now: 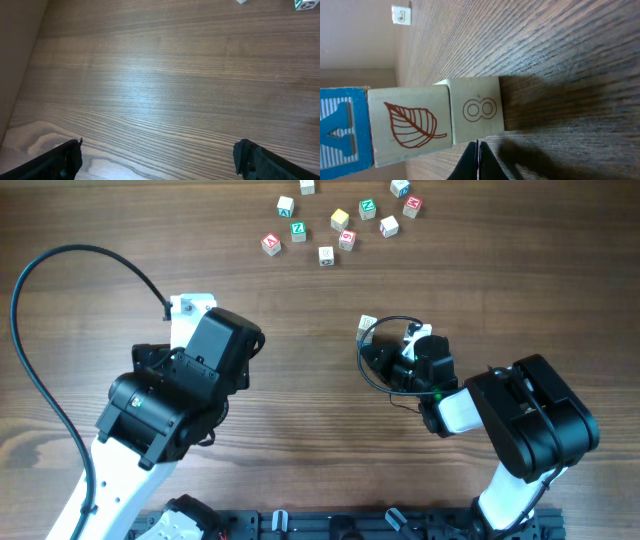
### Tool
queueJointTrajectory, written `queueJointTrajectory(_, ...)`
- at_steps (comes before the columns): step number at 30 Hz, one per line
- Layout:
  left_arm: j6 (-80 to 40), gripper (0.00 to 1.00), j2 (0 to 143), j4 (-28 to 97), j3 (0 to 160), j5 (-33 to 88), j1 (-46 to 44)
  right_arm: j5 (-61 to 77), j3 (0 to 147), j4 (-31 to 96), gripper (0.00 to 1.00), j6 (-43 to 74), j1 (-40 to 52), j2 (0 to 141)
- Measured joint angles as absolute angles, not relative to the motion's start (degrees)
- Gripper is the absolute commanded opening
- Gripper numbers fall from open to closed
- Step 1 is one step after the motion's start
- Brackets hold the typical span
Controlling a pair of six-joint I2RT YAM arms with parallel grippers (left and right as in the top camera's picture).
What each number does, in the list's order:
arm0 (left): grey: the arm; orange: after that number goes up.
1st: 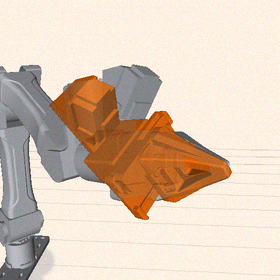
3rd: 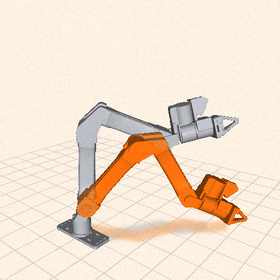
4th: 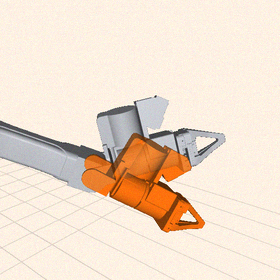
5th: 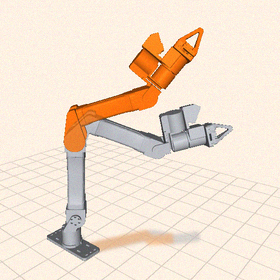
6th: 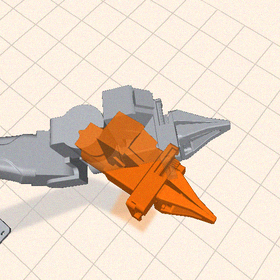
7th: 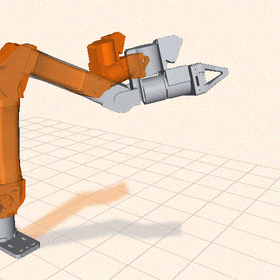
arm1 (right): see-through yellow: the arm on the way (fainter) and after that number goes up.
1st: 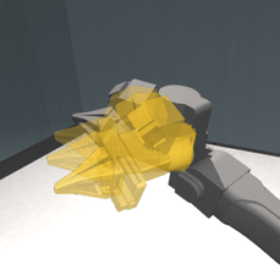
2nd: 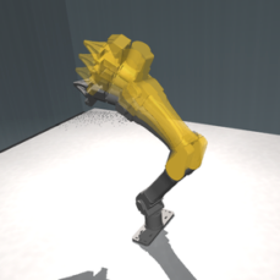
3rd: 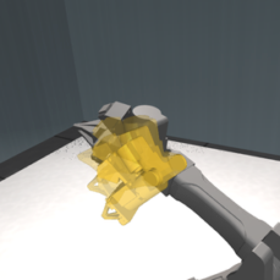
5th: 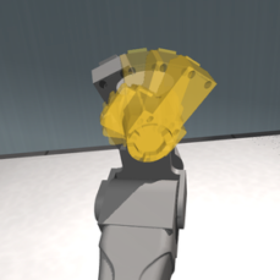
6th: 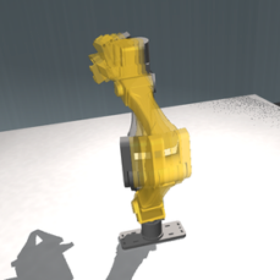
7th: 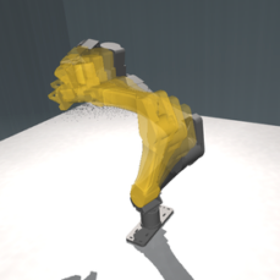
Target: Form a tower
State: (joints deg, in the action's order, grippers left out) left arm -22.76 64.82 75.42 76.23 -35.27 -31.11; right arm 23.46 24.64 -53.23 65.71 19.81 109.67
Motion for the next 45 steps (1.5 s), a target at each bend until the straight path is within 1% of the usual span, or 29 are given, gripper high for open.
queueJointTrajectory(11,-22.76,1.00,64.82,75.42,76.23,-35.27,-31.11,20.97,24.64,-54.04,0.04,65.76,19.84,109.67)
queueJointTrajectory(28,-22.76,1.00,64.82,75.42,76.23,-35.27,-31.11,20.99,24.64,-54.00,0.04,65.73,19.84,109.67)
queueJointTrajectory(32,-22.76,1.00,64.82,75.42,76.23,-35.27,-31.11,26.06,24.67,-53.91,0.04,65.52,18.65,109.67)
queueJointTrajectory(36,-22.76,1.00,64.82,75.44,76.23,-35.27,-31.11,33.74,24.82,-55.44,0.05,65.30,15.62,109.67)
queueJointTrajectory(45,-22.76,1.00,64.82,75.44,76.23,-35.27,-31.11,36.93,24.82,-55.40,0.05,64.18,15.05,109.67)
